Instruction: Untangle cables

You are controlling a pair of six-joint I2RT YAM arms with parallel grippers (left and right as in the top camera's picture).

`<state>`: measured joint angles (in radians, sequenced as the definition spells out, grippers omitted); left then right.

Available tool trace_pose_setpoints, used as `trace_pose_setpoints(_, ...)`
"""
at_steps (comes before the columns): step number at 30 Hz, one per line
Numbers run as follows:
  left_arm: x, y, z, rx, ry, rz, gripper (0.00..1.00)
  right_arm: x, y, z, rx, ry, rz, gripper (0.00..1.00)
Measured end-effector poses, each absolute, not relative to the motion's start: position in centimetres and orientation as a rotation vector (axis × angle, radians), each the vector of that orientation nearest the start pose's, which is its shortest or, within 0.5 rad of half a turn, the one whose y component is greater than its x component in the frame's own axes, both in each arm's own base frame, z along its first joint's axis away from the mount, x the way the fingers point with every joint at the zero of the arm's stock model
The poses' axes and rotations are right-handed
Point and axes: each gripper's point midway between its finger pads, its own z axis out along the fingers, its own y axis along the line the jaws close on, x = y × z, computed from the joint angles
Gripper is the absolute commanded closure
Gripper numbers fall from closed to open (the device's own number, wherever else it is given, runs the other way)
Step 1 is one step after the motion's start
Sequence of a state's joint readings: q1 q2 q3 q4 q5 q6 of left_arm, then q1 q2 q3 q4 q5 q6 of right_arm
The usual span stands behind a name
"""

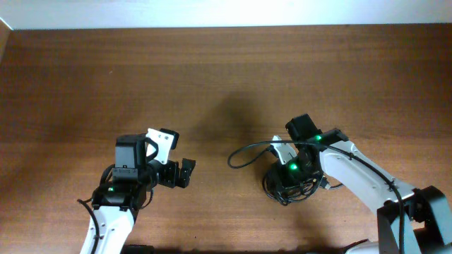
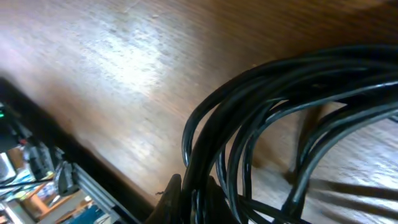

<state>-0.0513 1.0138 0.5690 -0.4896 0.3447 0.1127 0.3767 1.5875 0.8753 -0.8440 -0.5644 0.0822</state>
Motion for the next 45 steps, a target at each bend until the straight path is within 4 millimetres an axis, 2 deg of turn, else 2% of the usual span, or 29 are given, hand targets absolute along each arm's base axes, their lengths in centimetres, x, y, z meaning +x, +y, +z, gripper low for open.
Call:
trace_pose_setpoints(2,26.4,-7.2,9.7,0.343,2.448,-0.404,0.01,19.9,18.3,5.3,-0.459,3.103,0.939,0.96)
trace_pose_setpoints(5,26.4,-7.2,9.6,0.343,2.449,-0.404,0.01,21.1,19.3,8.4,-0.475,3.039,1.007,0.96)
trace_pose_setpoints(9,26.3,-7.2,8.3,0.337,2.502,-0.415,0.01,23.9,20.7,18.6,-0.671,2.698,1.013,0.96)
trace_pose_setpoints(10,26.2,-7.3,7.9,0.337,2.518,-0.426,0.01,24.4,20.9,22.0,-0.727,2.565,0.988,0.96)
trace_pose_setpoints(12,26.3,-7.7,8.0,0.348,2.507,-0.462,0.01,24.7,20.6,24.3,-0.750,2.481,0.938,0.96)
trace_pose_setpoints(13,26.6,-8.6,8.7,0.371,2.464,-0.521,0.01,24.7,20.3,25.8,-0.761,2.425,0.901,0.96)
trace_pose_setpoints(15,27.2,-11.0,11.0,0.449,2.327,-0.691,0.01,24.5,19.9,27.1,-0.770,2.374,0.870,0.96)
trace_pose_setpoints(17,27.5,-14.6,16.5,0.624,2.022,-0.941,0.01,24.3,19.8,27.4,-0.769,2.366,0.859,0.96)
trace_pose_setpoints(18,27.4,-15.5,18.5,0.668,1.921,-1.010,0.01,24.4,19.7,27.4,-0.769,2.365,0.857,0.96)
trace_pose_setpoints(19,27.1,-16.2,20.0,0.683,1.862,-1.080,0.01,24.3,19.7,27.3,-0.768,2.372,0.855,0.96)
trace_pose_setpoints(21,26.5,-16.8,21.9,0.634,1.835,-1.230,0.01,24.3,19.7,27.2,-0.768,2.374,0.856,0.96)
trace_pose_setpoints(25,26.7,-16.8,22.0,0.322,1.991,-1.434,0.01,24.4,19.7,27.3,-0.770,2.366,0.854,0.96)
trace_pose_setpoints(32,26.2,-18.8,21.5,0.082,2.130,-1.572,0.01,24.4,19.7,27.3,-0.810,2.344,0.839,0.96)
trace_pose_setpoints(33,26.4,-18.8,21.4,-0.016,2.159,-1.605,0.01,24.2,20.0,27.3,-0.836,2.338,0.839,0.96)
trace_pose_setpoints(37,27.0,-18.5,21.1,-0.438,2.235,-1.741,0.01,22.7,22.9,26.6,-1.025,2.285,0.863,0.96)
trace_pose_setpoints(40,26.9,-18.6,21.2,-0.699,2.264,-1.852,0.01,22.0,25.3,25.2,-1.153,2.267,0.877,0.96)
trace_pose_setpoints(42,26.6,-18.8,21.3,-0.799,2.279,-1.907,0.01,22.5,26.0,24.4,-1.168,2.277,0.866,0.96)
trace_pose_setpoints(45,26.4,-18.8,21.3,-0.844,2.285,-1.933,0.01,23.4,26.4,24.6,-1.163,2.244,0.856,0.96)
